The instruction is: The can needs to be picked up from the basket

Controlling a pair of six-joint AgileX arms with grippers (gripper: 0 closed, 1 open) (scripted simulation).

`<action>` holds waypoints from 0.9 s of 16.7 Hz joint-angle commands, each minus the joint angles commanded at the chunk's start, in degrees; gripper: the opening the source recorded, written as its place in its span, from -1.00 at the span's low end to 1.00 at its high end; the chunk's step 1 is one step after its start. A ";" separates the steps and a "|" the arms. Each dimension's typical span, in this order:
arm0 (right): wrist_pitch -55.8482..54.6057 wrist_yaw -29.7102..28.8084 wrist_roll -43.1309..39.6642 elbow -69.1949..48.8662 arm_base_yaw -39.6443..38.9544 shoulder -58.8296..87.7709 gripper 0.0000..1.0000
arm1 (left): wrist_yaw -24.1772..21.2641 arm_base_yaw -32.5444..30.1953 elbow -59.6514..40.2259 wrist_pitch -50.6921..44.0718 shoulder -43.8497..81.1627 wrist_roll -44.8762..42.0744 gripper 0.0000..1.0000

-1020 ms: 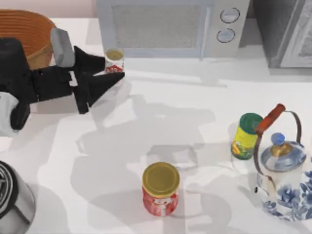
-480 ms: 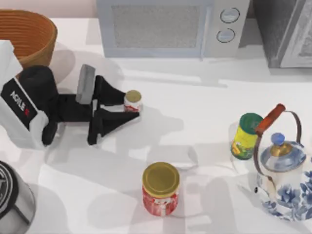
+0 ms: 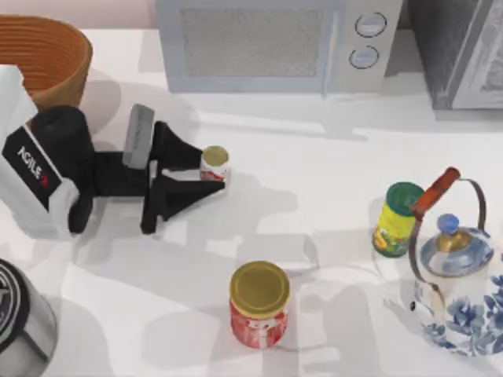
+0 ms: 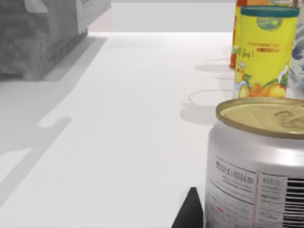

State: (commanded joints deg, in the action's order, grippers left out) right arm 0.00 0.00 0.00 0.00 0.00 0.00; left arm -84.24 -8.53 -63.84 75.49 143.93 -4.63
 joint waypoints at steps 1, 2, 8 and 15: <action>0.00 0.00 0.00 0.00 0.00 0.00 1.00 | 0.00 0.00 0.00 0.00 0.00 0.00 -0.40; 0.00 0.00 0.00 0.00 0.00 0.00 1.00 | 0.00 0.00 0.00 0.00 0.00 0.00 -0.25; 0.00 0.00 0.00 0.00 0.00 0.00 1.00 | 0.00 0.00 0.00 0.00 0.00 0.00 0.66; 0.00 0.00 0.00 0.00 0.00 0.00 1.00 | 0.00 0.00 0.00 0.00 0.00 0.00 1.00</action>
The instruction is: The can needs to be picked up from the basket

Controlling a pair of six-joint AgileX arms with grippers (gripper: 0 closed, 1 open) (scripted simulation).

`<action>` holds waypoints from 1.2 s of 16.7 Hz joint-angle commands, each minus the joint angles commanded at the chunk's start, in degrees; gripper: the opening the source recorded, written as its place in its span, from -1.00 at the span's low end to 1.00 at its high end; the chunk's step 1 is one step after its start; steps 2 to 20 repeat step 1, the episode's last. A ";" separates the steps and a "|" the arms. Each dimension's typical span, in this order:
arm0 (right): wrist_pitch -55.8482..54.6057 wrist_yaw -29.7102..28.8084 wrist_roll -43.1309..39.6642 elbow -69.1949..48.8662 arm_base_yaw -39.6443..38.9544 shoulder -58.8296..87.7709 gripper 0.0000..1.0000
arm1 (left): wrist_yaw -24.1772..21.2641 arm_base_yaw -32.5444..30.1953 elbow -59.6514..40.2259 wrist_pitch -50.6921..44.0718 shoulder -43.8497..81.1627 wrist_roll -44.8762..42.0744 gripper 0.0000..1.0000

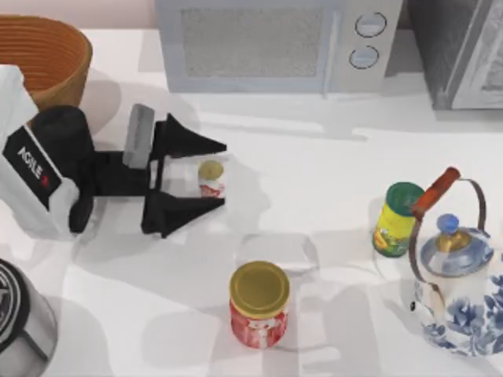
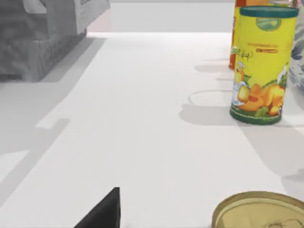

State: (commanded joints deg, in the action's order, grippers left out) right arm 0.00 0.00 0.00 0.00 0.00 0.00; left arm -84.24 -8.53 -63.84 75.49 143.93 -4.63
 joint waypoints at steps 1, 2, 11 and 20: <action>0.00 0.00 0.00 0.00 0.00 0.00 1.00 | 0.00 0.00 0.00 0.00 0.00 0.00 1.00; 0.00 0.00 0.00 0.00 0.00 0.00 1.00 | 0.00 0.00 0.00 0.00 0.00 0.00 1.00; 0.00 0.00 0.00 0.00 0.00 0.00 1.00 | 0.00 0.00 0.00 0.00 0.00 0.00 1.00; 0.00 0.00 0.00 0.00 0.00 0.00 1.00 | 0.00 0.00 0.00 0.00 0.00 0.00 1.00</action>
